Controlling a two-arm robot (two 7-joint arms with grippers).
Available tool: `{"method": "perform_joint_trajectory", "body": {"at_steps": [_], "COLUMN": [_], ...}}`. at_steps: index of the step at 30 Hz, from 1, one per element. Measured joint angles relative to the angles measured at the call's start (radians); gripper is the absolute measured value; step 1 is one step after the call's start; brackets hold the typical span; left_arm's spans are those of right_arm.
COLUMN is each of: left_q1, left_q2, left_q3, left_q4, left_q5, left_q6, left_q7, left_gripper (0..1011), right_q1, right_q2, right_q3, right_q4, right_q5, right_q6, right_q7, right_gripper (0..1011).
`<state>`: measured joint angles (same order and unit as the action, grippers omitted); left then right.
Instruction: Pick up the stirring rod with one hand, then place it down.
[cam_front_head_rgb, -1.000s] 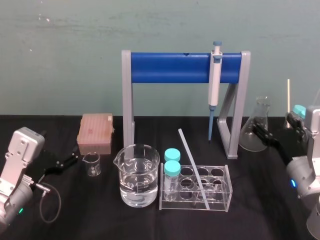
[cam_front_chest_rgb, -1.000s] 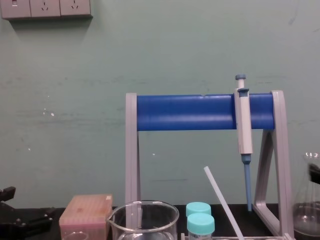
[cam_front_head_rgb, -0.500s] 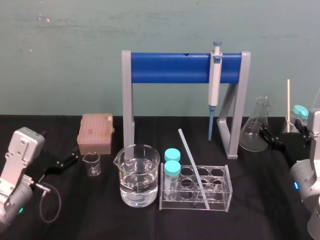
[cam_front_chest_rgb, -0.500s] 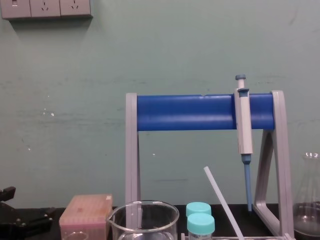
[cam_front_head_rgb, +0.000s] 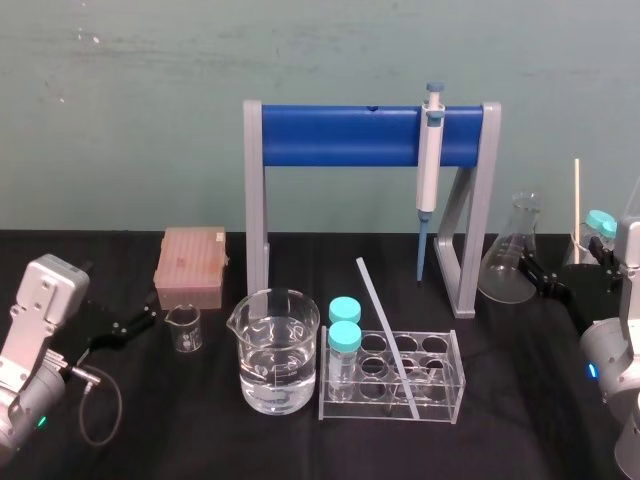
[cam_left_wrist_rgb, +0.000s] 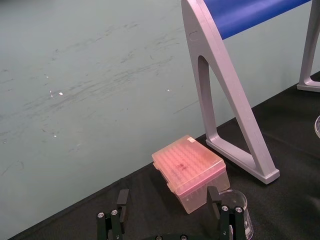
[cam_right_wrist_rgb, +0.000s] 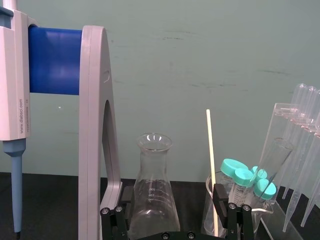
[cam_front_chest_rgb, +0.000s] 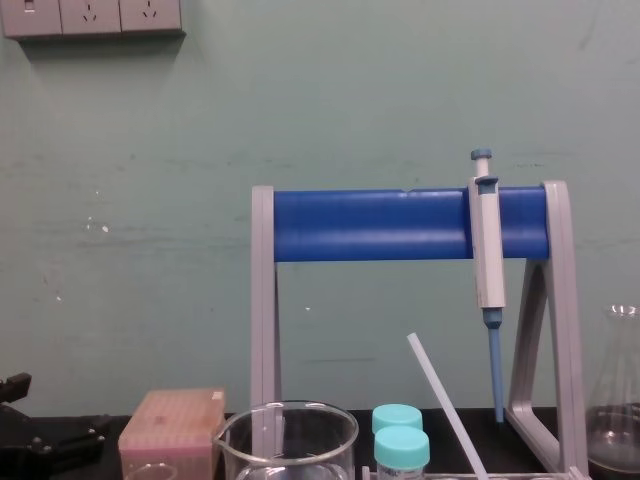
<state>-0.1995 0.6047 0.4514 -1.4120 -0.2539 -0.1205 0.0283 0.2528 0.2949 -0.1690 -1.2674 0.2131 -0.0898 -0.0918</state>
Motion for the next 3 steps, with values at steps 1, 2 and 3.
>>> {"method": "perform_joint_trajectory", "body": {"at_steps": [1, 2, 3], "left_q1": [0.000, 0.000, 0.000], "left_q2": [0.000, 0.000, 0.000], "left_q3": [0.000, 0.000, 0.000], "left_q4": [0.000, 0.000, 0.000], "left_q5": [0.000, 0.000, 0.000], "left_q6": [0.000, 0.000, 0.000], "left_q7": [0.000, 0.000, 0.000], "left_gripper": [1000, 1000, 1000], "right_q1": [0.000, 0.000, 0.000], "right_q2": [0.000, 0.000, 0.000], "right_q3": [0.000, 0.000, 0.000], "right_q4": [0.000, 0.000, 0.000], "right_q5": [0.000, 0.000, 0.000], "right_q6": [0.000, 0.000, 0.000], "right_q7": [0.000, 0.000, 0.000], "right_gripper": [1003, 1003, 1003]}}
